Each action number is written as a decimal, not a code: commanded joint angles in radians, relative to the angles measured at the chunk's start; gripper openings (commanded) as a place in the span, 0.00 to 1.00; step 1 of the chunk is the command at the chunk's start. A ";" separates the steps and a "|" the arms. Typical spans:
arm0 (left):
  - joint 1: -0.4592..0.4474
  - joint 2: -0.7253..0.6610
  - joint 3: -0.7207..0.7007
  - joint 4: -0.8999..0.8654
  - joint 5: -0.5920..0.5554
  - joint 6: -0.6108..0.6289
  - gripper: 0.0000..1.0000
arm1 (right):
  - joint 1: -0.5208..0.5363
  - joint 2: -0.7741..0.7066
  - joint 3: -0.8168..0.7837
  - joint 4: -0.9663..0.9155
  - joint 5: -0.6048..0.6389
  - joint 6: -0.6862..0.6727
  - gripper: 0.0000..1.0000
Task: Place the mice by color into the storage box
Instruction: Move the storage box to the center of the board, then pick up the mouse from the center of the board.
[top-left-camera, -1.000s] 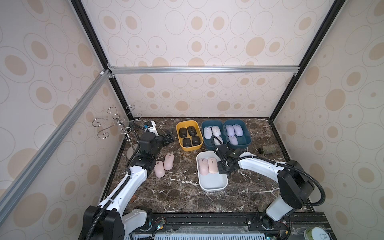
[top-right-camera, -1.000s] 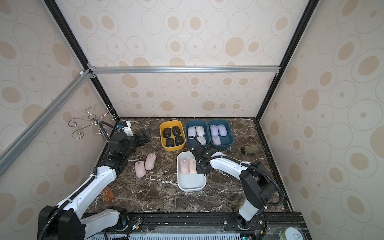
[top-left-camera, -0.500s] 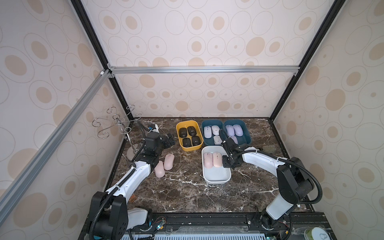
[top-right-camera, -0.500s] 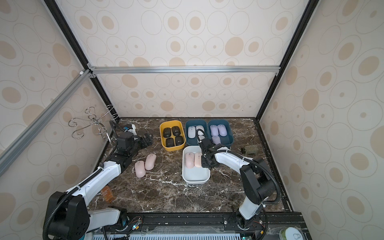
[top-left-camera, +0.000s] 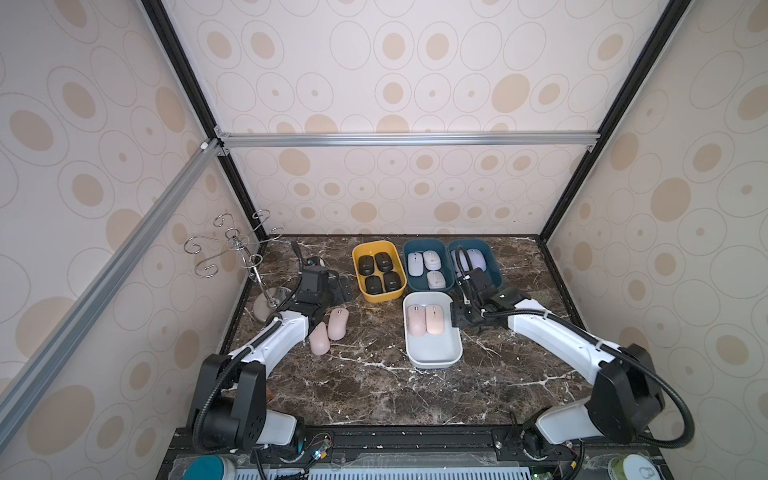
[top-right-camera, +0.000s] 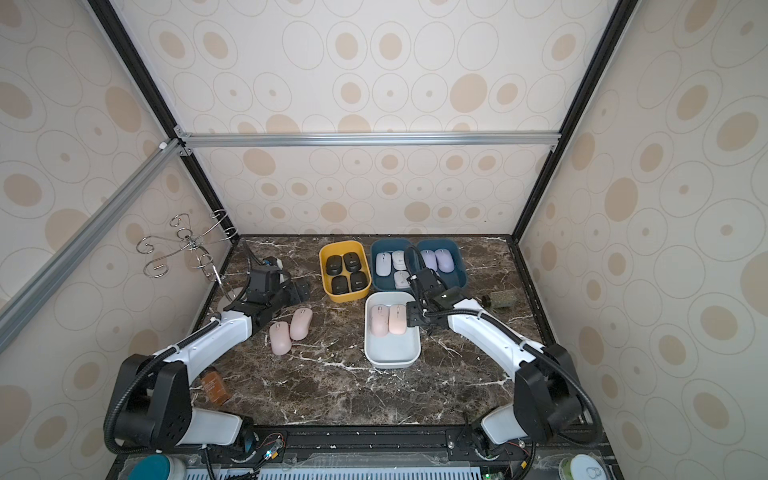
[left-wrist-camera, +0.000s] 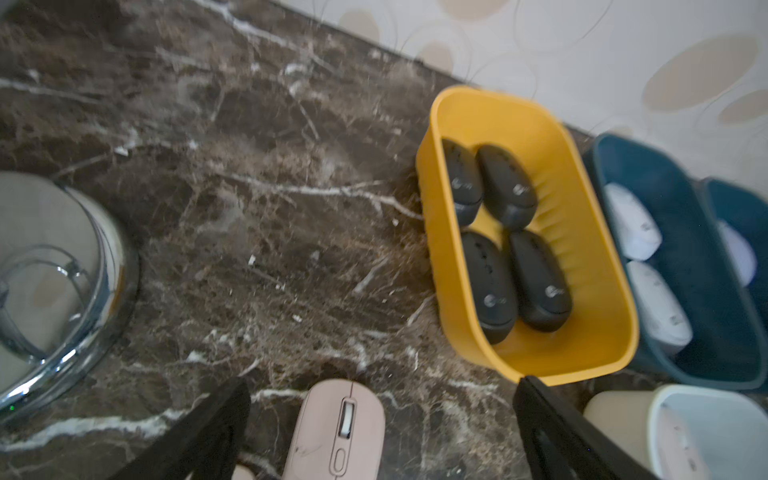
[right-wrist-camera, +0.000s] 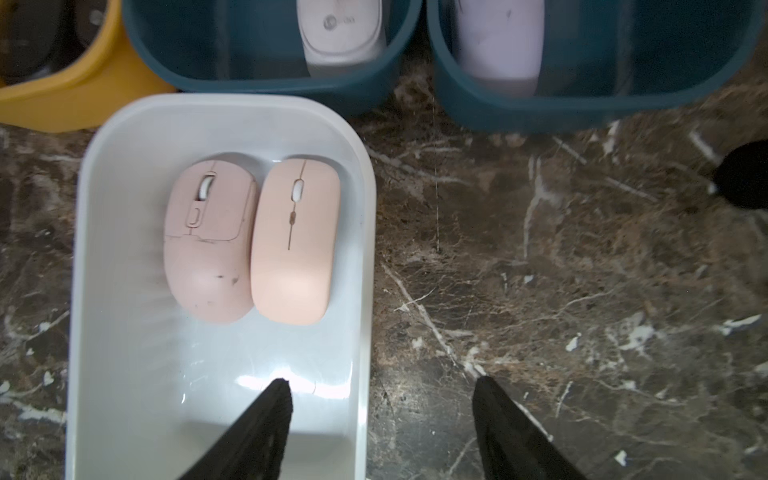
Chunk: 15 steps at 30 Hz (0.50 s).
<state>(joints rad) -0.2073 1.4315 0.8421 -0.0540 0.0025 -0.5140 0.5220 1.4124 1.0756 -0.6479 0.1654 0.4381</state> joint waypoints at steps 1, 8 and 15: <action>-0.005 0.060 0.028 -0.145 0.018 0.049 1.00 | 0.000 -0.044 -0.003 -0.028 0.033 -0.026 0.76; -0.032 0.109 0.011 -0.199 0.046 0.069 1.00 | 0.000 -0.063 -0.014 0.004 0.053 -0.034 0.81; -0.057 0.210 0.056 -0.254 0.048 0.135 0.84 | 0.000 -0.079 -0.039 0.028 0.037 -0.036 0.80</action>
<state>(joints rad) -0.2588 1.6085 0.8509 -0.2489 0.0505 -0.4244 0.5220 1.3556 1.0515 -0.6281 0.2024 0.4129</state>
